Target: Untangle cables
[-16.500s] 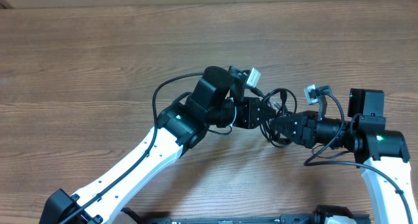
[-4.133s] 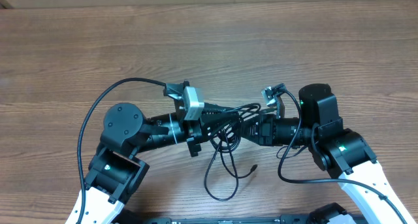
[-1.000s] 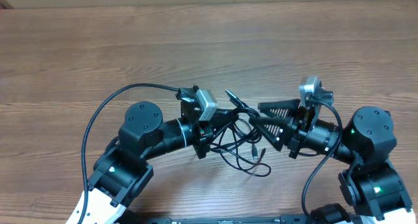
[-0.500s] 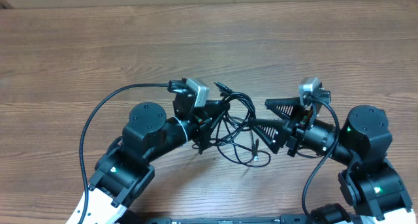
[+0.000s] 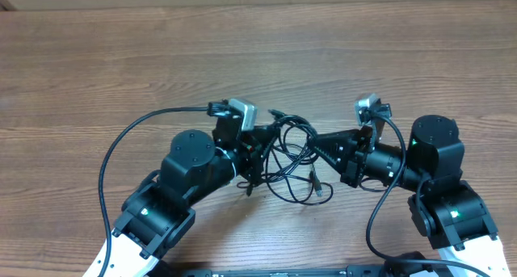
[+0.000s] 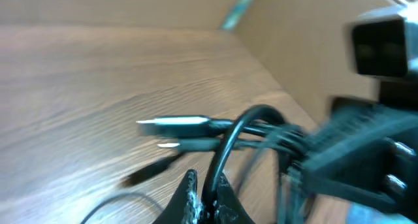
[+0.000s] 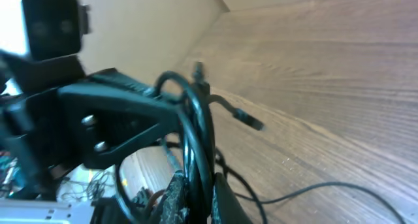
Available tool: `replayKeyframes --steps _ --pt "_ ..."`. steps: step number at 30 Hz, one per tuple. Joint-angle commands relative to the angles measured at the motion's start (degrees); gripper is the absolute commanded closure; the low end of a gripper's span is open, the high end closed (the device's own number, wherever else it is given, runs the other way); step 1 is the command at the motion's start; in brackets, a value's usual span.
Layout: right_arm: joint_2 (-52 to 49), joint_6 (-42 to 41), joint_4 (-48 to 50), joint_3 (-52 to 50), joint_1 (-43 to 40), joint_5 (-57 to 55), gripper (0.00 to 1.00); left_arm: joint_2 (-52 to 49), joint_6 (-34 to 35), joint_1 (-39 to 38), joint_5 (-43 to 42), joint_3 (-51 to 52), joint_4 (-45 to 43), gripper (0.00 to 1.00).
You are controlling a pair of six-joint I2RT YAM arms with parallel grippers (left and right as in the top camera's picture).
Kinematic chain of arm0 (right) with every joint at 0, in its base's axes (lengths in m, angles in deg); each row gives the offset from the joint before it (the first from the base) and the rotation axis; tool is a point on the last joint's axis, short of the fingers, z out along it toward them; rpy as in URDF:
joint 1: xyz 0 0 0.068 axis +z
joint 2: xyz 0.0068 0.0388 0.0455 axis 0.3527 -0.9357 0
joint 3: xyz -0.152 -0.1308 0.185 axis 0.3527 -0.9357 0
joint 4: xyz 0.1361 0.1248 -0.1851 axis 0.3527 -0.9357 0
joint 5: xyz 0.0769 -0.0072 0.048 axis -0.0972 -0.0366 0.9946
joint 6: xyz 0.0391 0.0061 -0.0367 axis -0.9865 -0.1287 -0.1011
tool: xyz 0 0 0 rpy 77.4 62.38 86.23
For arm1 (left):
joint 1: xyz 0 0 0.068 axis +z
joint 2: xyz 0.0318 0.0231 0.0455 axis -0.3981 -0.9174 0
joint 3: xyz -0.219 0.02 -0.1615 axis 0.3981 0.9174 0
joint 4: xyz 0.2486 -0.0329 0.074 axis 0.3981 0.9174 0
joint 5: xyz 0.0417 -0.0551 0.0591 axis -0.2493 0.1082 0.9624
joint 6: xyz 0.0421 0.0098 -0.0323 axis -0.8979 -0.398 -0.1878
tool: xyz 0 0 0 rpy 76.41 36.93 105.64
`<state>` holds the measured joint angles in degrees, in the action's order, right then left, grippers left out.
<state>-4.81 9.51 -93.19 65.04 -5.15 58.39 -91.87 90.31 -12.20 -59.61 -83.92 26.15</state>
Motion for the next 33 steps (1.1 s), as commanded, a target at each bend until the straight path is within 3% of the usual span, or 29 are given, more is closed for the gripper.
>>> replayKeyframes --steps 1,5,11,15,23,29,33 --pt "0.4 6.2 0.3 1.1 -0.1 9.0 0.96 0.0 8.1 0.4 14.3 -0.9 2.1 0.96" --pt "0.4 7.4 0.4 1.1 -0.1 11.9 0.96 -1.1 11.2 0.4 14.6 -0.9 3.1 0.96" --pt "0.4 7.3 0.2 1.1 -0.2 11.9 0.96 -2.1 11.2 0.4 12.0 -0.9 3.2 0.96" --pt "0.4 7.3 -0.8 1.1 -0.2 12.4 0.96 -2.1 11.3 0.9 14.7 -0.9 4.4 0.96" --pt "0.4 9.2 -1.7 1.1 -0.2 17.8 0.96 -2.1 23.9 5.4 15.9 -0.9 8.0 0.96" --pt "0.4 9.1 -5.7 1.1 -0.2 11.2 0.96 -2.1 21.3 5.4 12.1 -0.9 6.9 0.96" --pt "0.4 8.5 -6.4 1.1 -0.2 7.6 0.96 -2.1 11.9 5.4 3.8 -0.9 3.9 0.96"
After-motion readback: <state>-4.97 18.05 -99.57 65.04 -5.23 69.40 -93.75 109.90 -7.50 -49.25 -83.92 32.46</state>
